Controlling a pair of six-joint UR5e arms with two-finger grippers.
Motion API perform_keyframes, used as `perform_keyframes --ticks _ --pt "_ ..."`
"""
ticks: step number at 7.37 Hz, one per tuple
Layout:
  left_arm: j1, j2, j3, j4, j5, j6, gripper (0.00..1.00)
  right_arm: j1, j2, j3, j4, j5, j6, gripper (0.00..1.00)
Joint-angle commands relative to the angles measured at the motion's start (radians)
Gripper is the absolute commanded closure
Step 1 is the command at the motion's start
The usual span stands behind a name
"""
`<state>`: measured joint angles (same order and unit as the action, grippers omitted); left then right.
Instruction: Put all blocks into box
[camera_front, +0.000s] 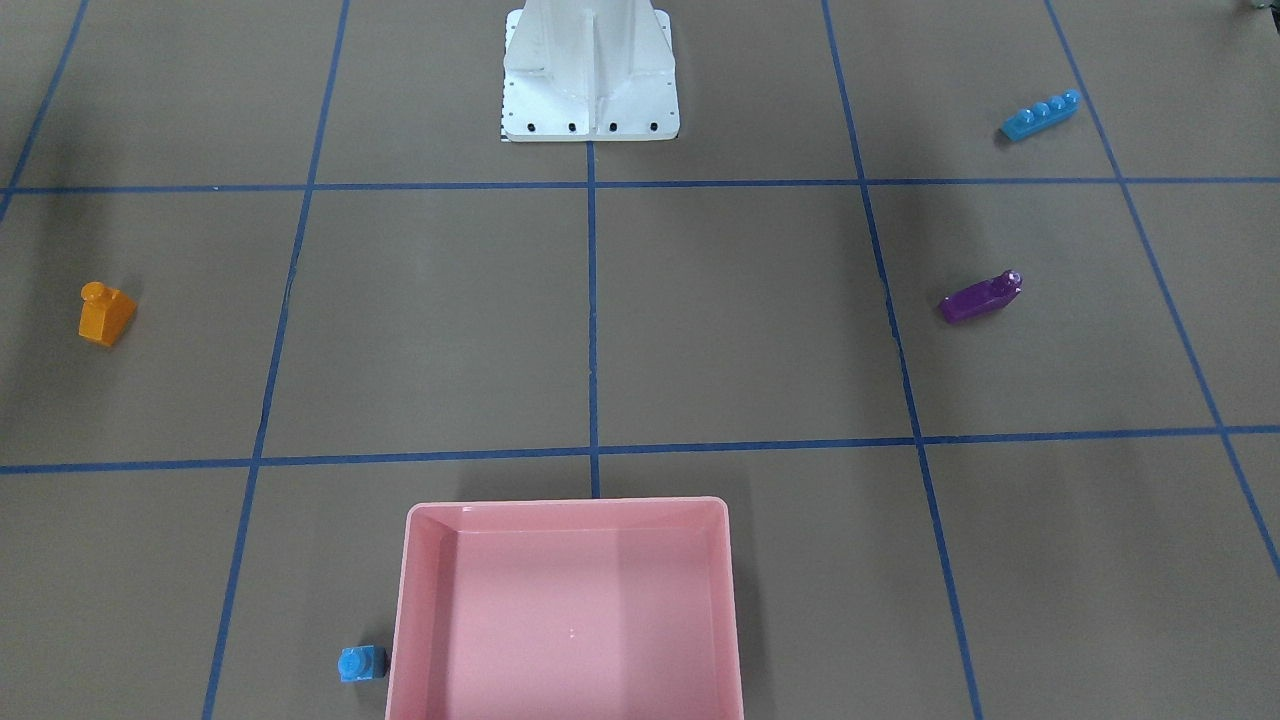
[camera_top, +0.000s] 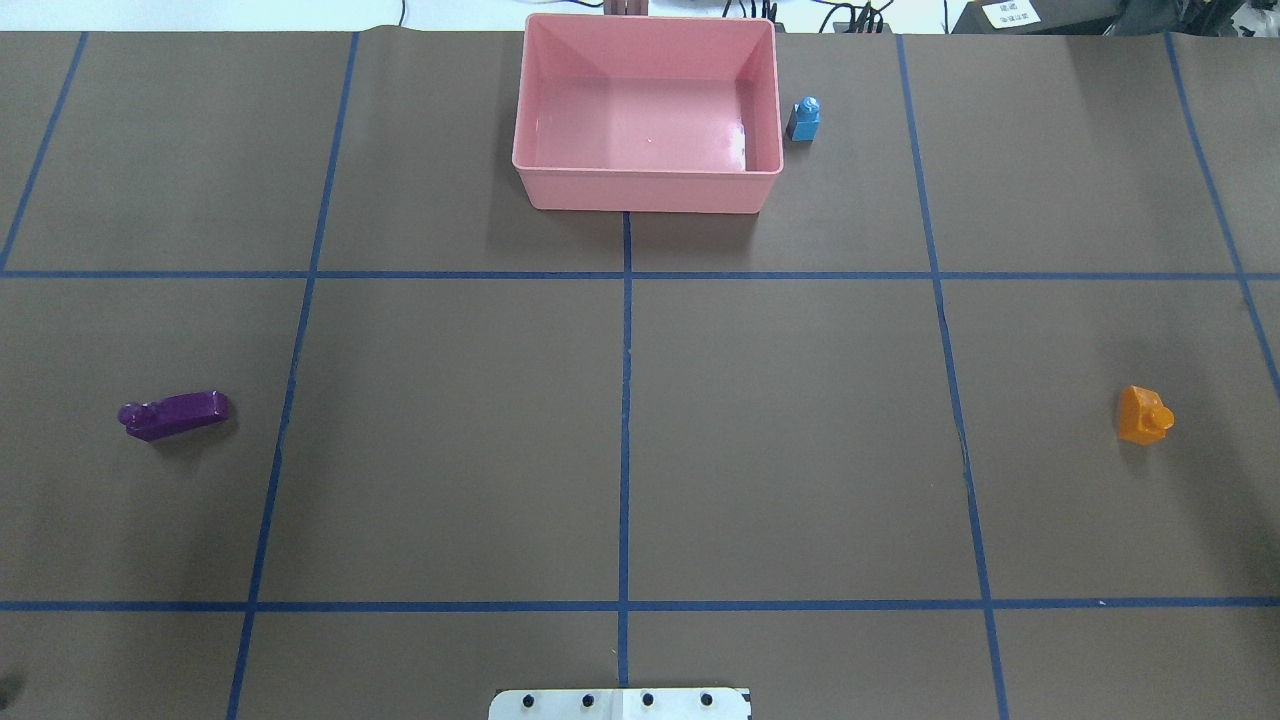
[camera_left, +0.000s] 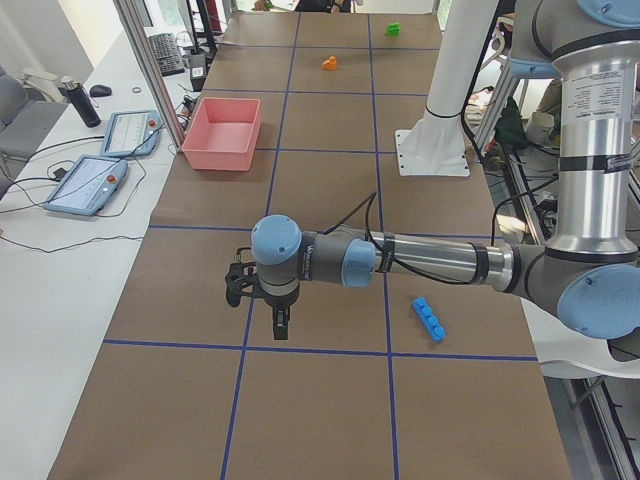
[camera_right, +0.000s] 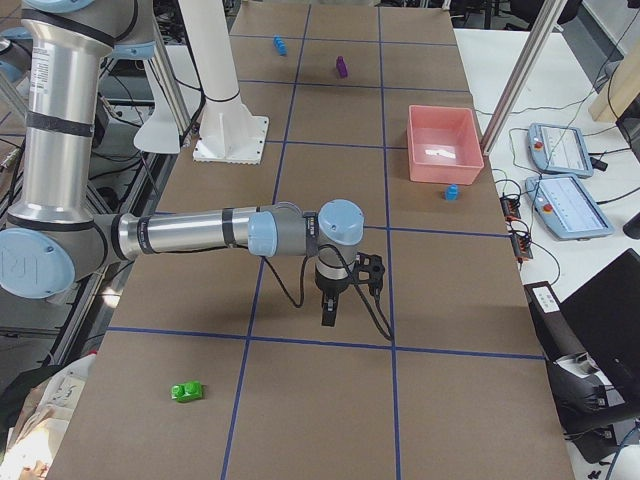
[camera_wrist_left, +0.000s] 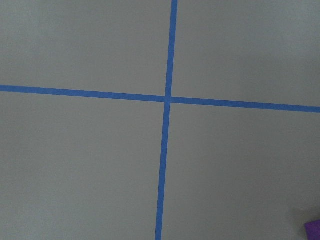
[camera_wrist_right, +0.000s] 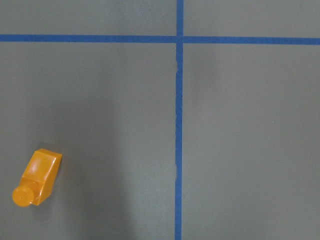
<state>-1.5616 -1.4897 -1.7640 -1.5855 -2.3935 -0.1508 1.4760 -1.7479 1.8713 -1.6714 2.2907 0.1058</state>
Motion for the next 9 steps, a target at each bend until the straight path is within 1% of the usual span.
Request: perform_keyframes --ticks 1,4,7,8,9 --pt "0.008 0.029 -0.026 0.004 0.0 0.002 0.0 0.0 -0.002 -0.003 -0.001 0.001 0.003 0.0" --pt "0.006 0.034 -0.017 -0.004 -0.001 0.005 0.0 0.0 -0.002 -0.008 -0.001 0.016 0.006 0.0" --pt "0.018 0.06 -0.031 -0.01 -0.015 0.005 0.0 0.0 -0.002 -0.012 -0.001 0.026 0.006 0.0" --pt "0.058 0.06 -0.034 -0.017 -0.083 0.005 0.0 0.0 -0.002 -0.014 -0.001 0.05 0.006 0.0" --pt "0.095 0.062 -0.034 -0.043 -0.173 -0.019 0.0 0.0 -0.001 -0.014 0.001 0.059 0.005 0.0"
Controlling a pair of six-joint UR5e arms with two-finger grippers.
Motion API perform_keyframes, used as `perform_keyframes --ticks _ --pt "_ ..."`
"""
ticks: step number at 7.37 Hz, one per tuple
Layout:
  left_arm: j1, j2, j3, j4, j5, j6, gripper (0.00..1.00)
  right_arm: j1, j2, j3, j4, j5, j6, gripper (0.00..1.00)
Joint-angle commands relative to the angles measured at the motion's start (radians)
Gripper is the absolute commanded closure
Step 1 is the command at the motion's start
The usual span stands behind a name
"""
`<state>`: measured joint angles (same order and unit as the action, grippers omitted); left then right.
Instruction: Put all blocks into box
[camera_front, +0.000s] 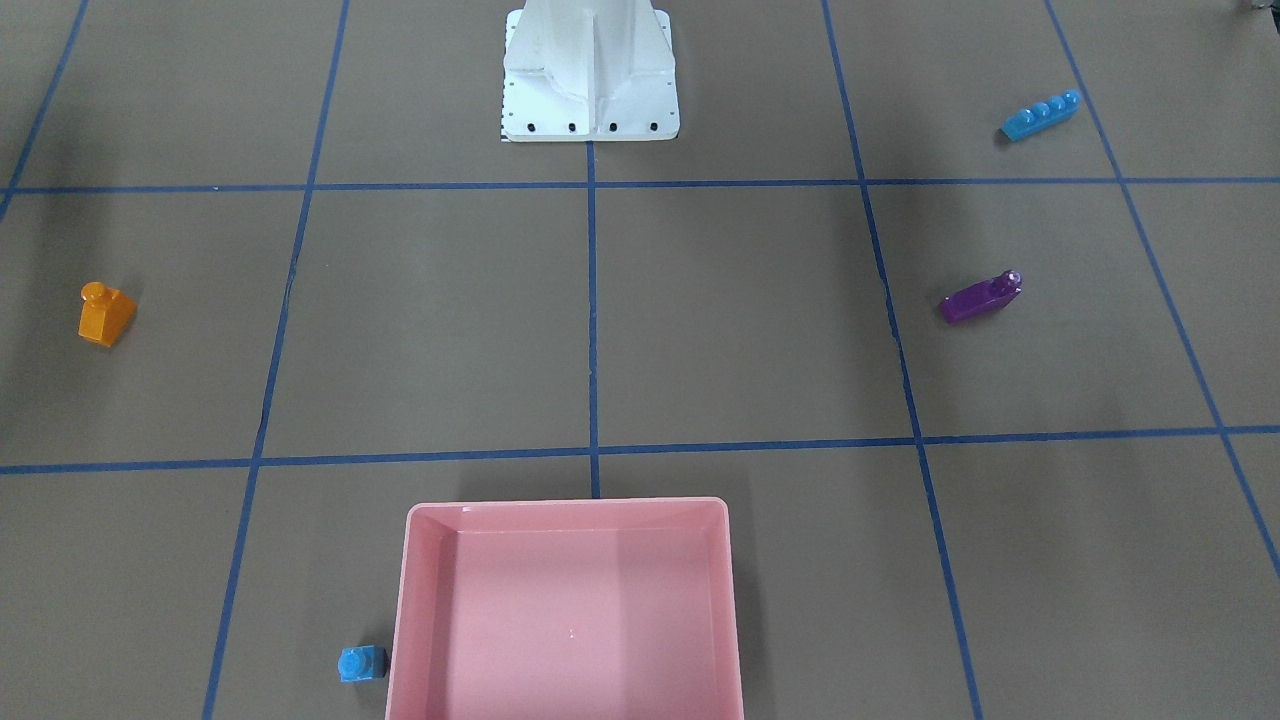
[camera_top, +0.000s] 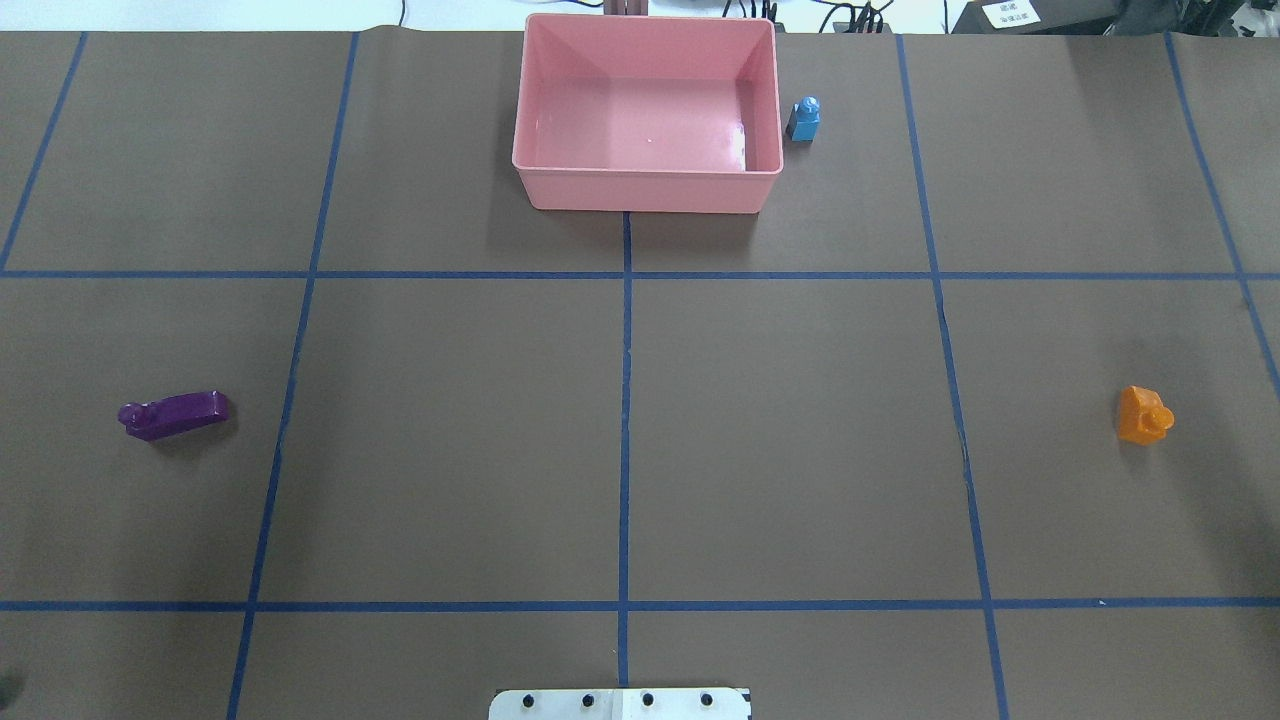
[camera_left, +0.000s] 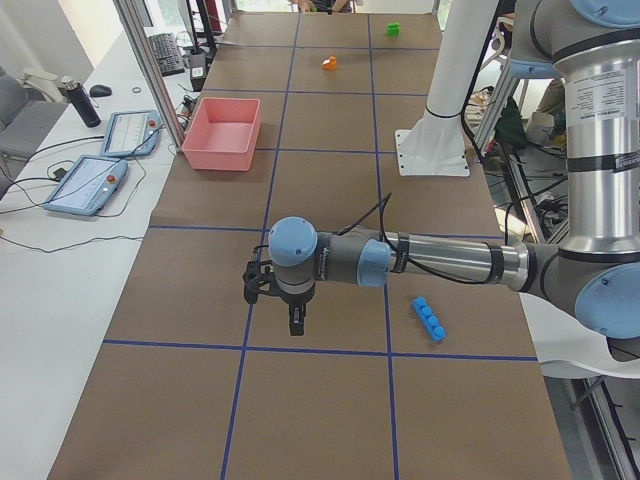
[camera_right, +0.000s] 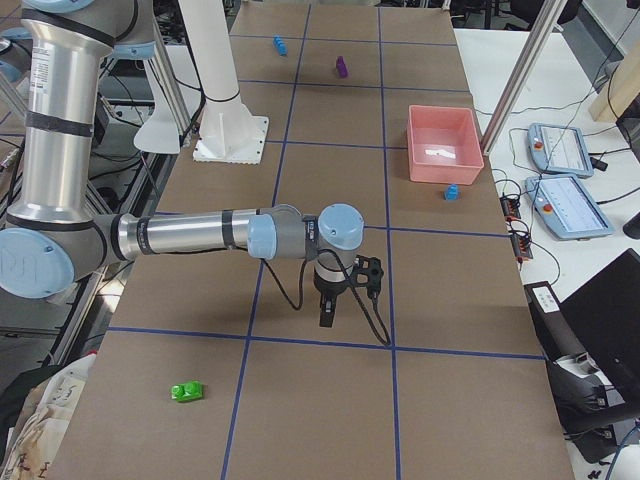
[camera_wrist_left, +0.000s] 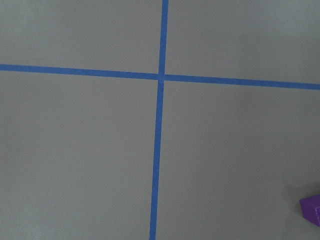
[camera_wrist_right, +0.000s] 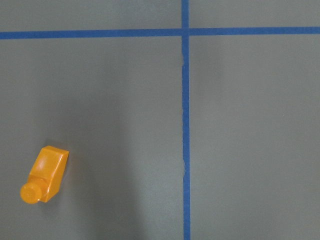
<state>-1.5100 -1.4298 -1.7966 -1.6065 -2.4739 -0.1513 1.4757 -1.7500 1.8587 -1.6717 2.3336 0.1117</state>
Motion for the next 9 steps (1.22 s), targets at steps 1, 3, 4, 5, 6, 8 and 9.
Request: perform_keyframes --ticks 1,3,4,5,6,8,9 --pt "0.097 0.0 -0.015 -0.097 -0.114 -0.071 0.0 -0.002 0.004 0.005 0.004 0.03 -0.006 0.0" --pt "0.235 -0.014 -0.023 -0.331 -0.102 -0.179 0.0 -0.012 -0.021 -0.006 0.096 0.153 -0.004 0.0" --pt "0.297 -0.017 -0.023 -0.428 -0.085 -0.201 0.0 -0.043 -0.025 -0.007 0.096 0.153 -0.004 0.0" --pt "0.376 -0.039 -0.035 -0.461 0.009 -0.199 0.0 -0.096 -0.023 -0.013 0.096 0.142 -0.003 0.0" --pt "0.47 -0.062 -0.055 -0.463 0.12 -0.191 0.01 -0.122 -0.023 -0.013 0.096 0.139 -0.003 0.0" --pt "0.568 -0.066 -0.055 -0.457 0.304 0.058 0.01 -0.146 -0.023 -0.015 0.095 0.139 -0.003 0.0" --pt "0.589 -0.072 -0.038 -0.451 0.32 0.114 0.01 -0.153 -0.023 -0.016 0.095 0.139 -0.003 0.0"
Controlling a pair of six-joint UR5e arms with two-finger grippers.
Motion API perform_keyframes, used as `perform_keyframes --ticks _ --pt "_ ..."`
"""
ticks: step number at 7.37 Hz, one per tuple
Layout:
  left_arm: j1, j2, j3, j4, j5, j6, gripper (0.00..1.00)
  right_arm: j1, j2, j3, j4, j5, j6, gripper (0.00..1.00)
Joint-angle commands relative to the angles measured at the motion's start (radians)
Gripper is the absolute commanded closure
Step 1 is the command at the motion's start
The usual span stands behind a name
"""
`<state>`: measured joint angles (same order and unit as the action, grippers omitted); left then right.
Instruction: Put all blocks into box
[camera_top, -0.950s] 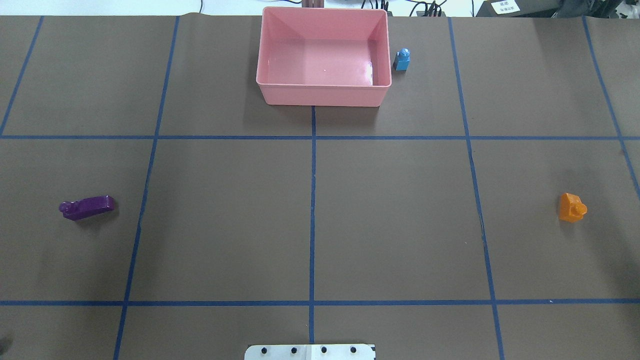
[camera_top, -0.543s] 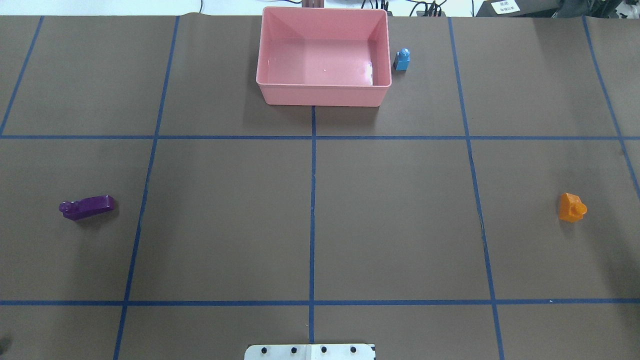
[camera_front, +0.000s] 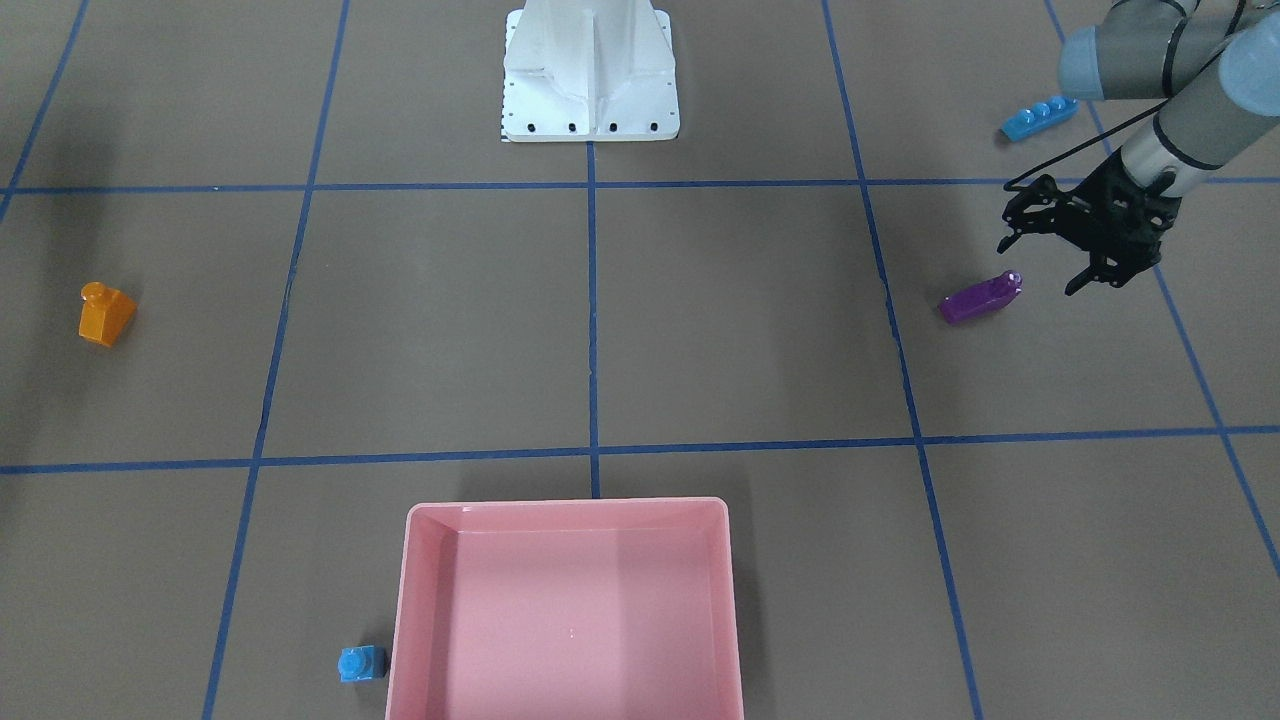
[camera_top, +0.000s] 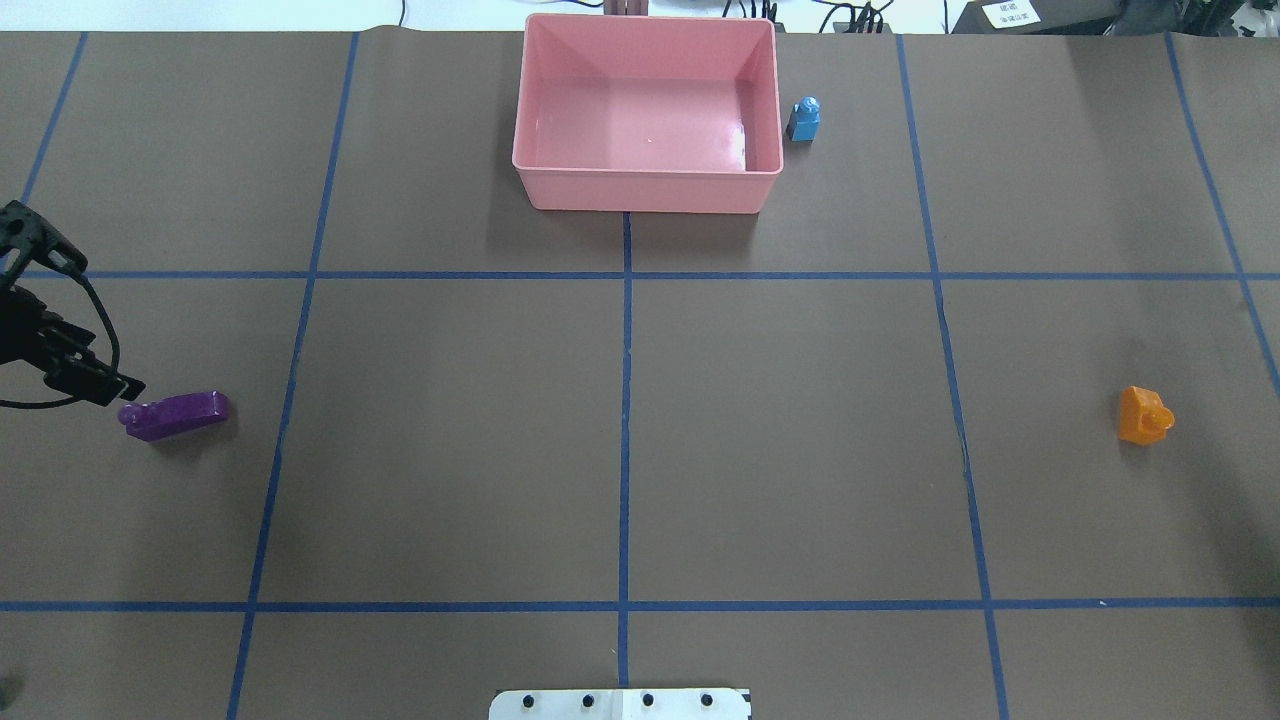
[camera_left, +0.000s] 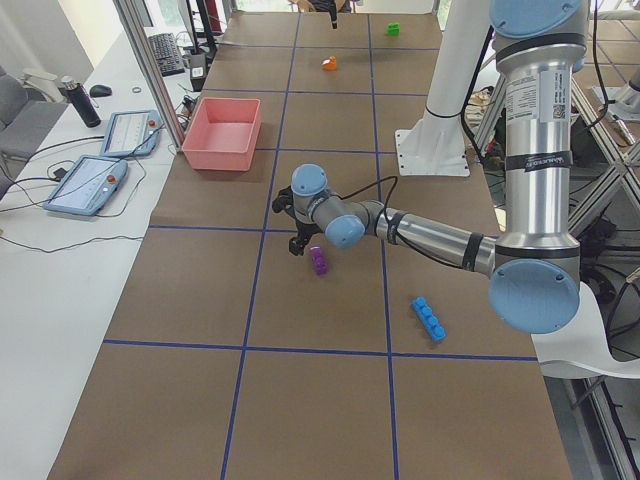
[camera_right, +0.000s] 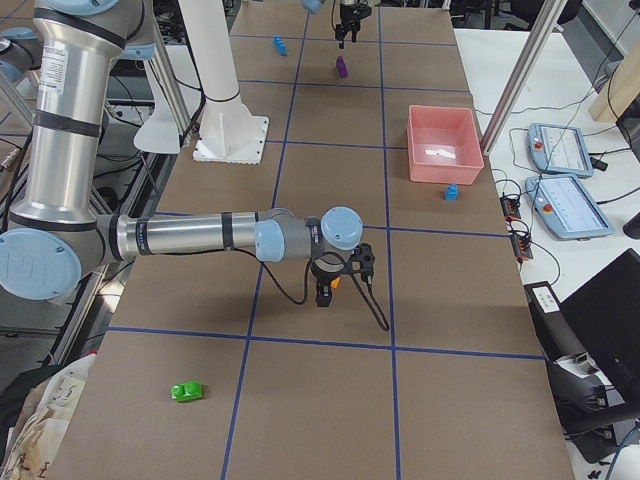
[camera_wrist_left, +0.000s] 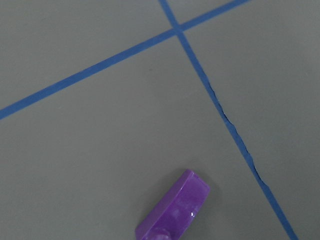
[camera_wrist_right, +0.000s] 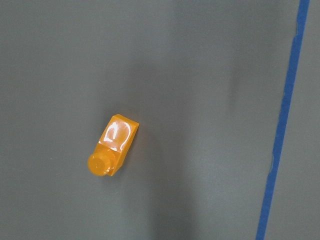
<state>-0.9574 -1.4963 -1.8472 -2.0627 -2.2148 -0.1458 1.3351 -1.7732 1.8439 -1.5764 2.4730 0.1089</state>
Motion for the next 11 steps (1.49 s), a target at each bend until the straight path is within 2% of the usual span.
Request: perform_keyframes --ticks 1,5,6,7,8,10,11 --pt "0.096 -0.007 0.025 0.006 0.076 0.11 0.01 -0.016 0.0 -0.003 0.001 0.0 0.0 0.0" --pt "0.152 -0.085 0.147 0.007 0.087 0.11 0.02 -0.039 0.003 -0.003 0.003 -0.002 -0.001 0.0" --pt "0.154 -0.1 0.163 0.007 0.086 0.11 0.24 -0.04 0.003 -0.003 0.001 0.0 0.0 0.0" --pt "0.152 -0.098 0.164 0.009 0.083 0.11 0.81 -0.04 0.006 -0.009 0.003 0.001 0.0 0.0" --pt "0.141 -0.087 0.152 0.01 0.078 0.106 1.0 -0.04 0.008 -0.011 0.003 0.001 0.002 0.0" --pt "0.115 -0.113 0.123 0.016 0.076 0.074 1.0 -0.04 0.008 -0.009 0.003 0.0 0.002 0.0" --pt "0.1 -0.152 0.085 0.042 0.076 -0.052 1.0 -0.043 0.009 -0.009 0.004 -0.002 0.002 0.0"
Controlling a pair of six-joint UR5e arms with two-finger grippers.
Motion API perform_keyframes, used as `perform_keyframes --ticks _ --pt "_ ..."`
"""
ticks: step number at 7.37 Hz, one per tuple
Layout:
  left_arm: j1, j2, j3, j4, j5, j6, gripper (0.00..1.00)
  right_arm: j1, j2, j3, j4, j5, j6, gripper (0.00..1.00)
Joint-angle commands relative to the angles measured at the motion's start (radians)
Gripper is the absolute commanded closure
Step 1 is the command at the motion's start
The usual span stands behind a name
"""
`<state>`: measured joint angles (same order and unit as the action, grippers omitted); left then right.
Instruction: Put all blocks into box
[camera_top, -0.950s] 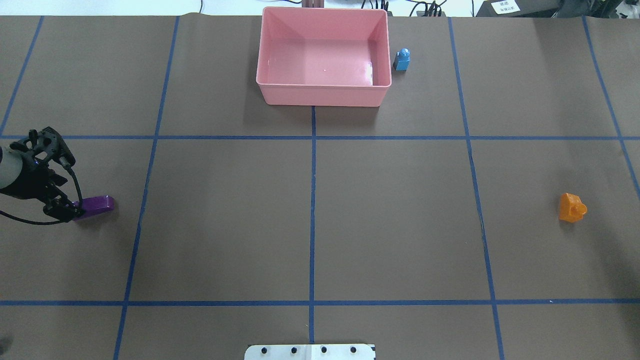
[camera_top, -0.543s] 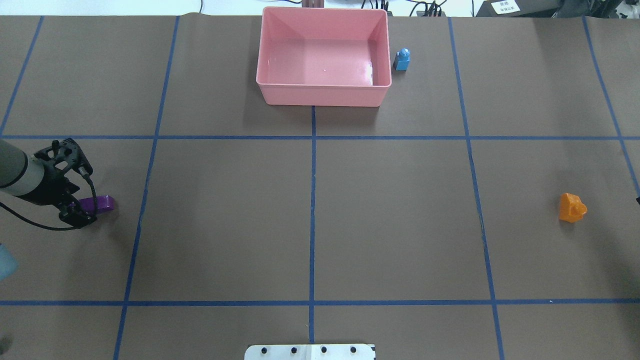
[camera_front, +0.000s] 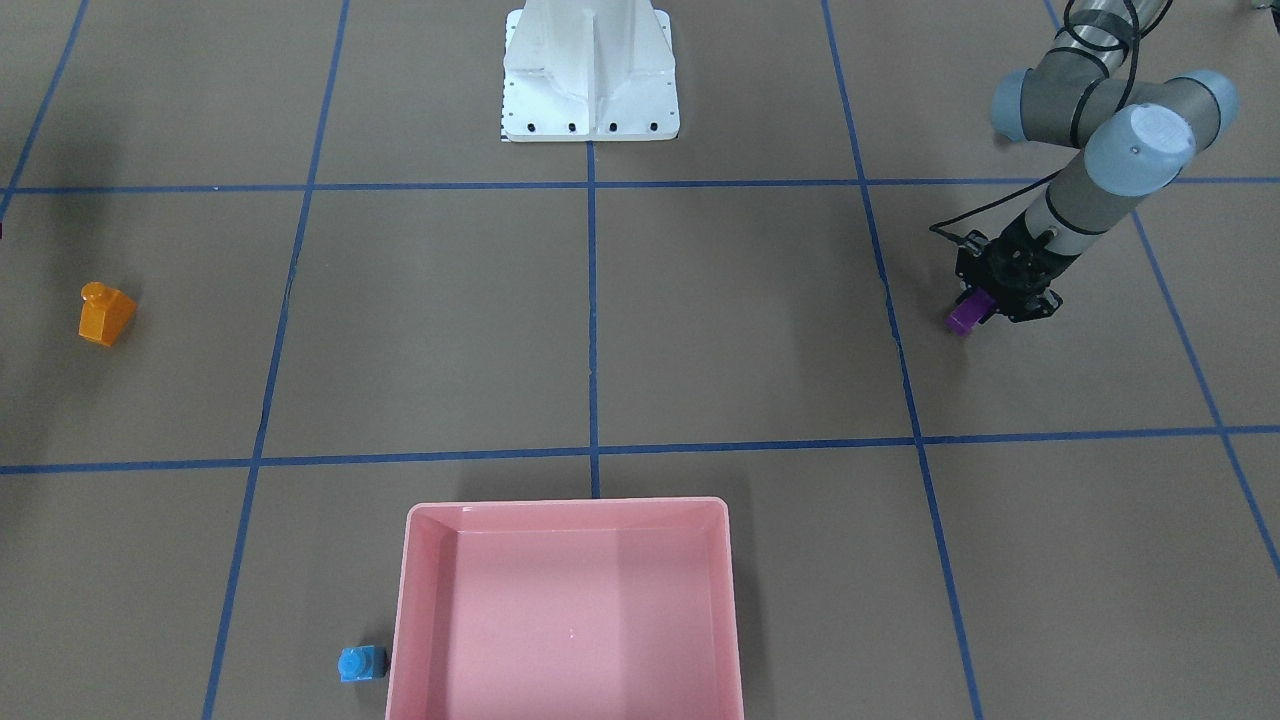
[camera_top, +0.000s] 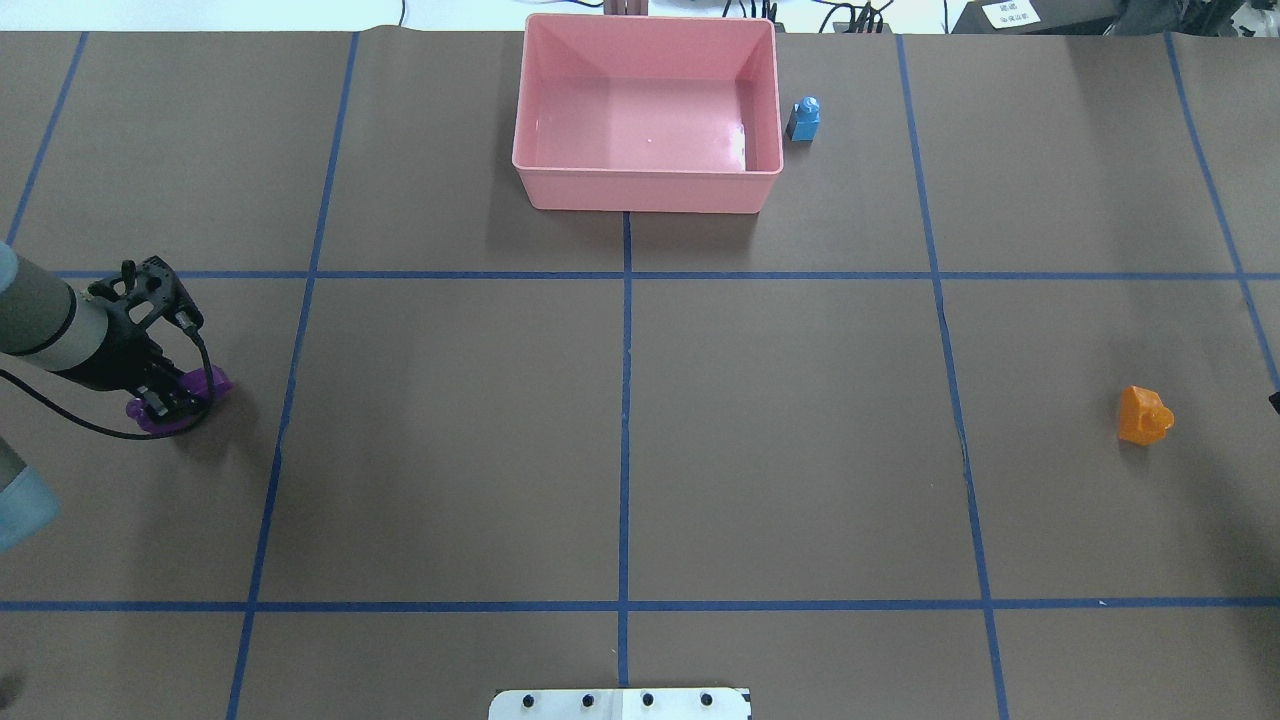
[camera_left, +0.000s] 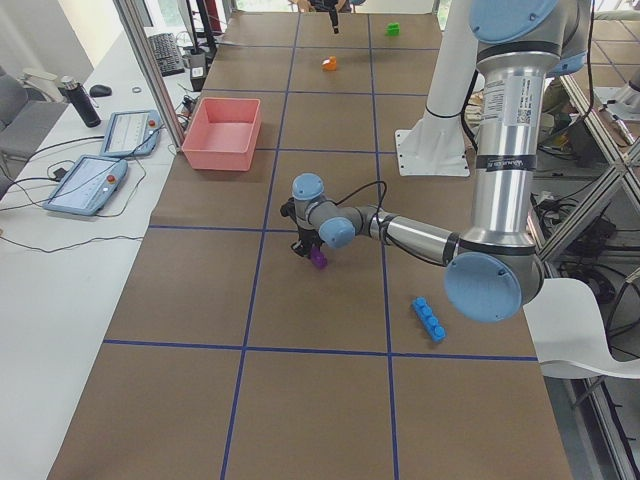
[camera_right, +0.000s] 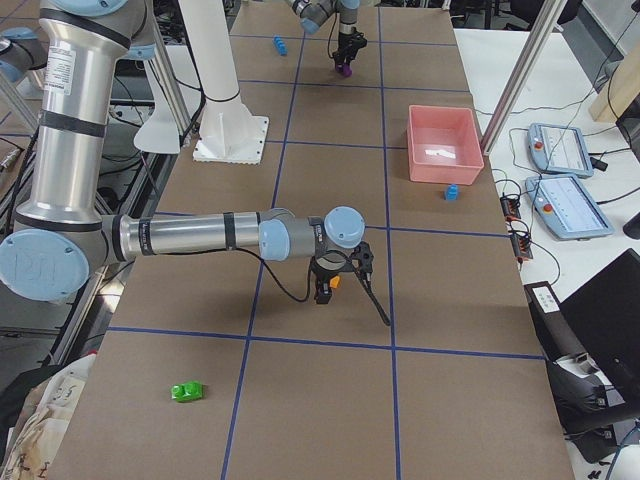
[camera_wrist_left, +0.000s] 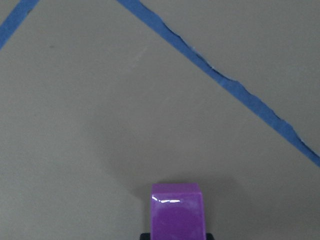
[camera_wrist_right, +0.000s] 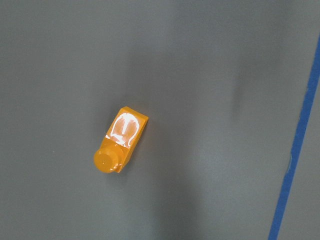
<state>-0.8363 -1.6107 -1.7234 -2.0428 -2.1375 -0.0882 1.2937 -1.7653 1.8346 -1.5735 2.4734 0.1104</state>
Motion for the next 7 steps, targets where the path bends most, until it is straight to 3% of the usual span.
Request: perform_keyframes --ticks 1,3,5,7 --pt "-0.02 -0.054 -0.082 0.038 0.005 -0.249 1.0 -0.026 0.004 0.0 0.001 -0.025 0.0 0.0" --pt "-0.017 -0.255 -0.064 0.102 0.002 -0.507 1.0 -0.078 0.006 0.0 0.003 -0.041 0.067 0.0" --pt "-0.015 -0.508 0.009 0.264 0.005 -0.605 1.0 -0.16 0.021 -0.006 0.003 -0.054 0.196 0.0" --pt "-0.01 -0.791 0.248 0.256 0.005 -0.741 1.0 -0.175 0.11 -0.099 0.001 -0.05 0.279 0.0"
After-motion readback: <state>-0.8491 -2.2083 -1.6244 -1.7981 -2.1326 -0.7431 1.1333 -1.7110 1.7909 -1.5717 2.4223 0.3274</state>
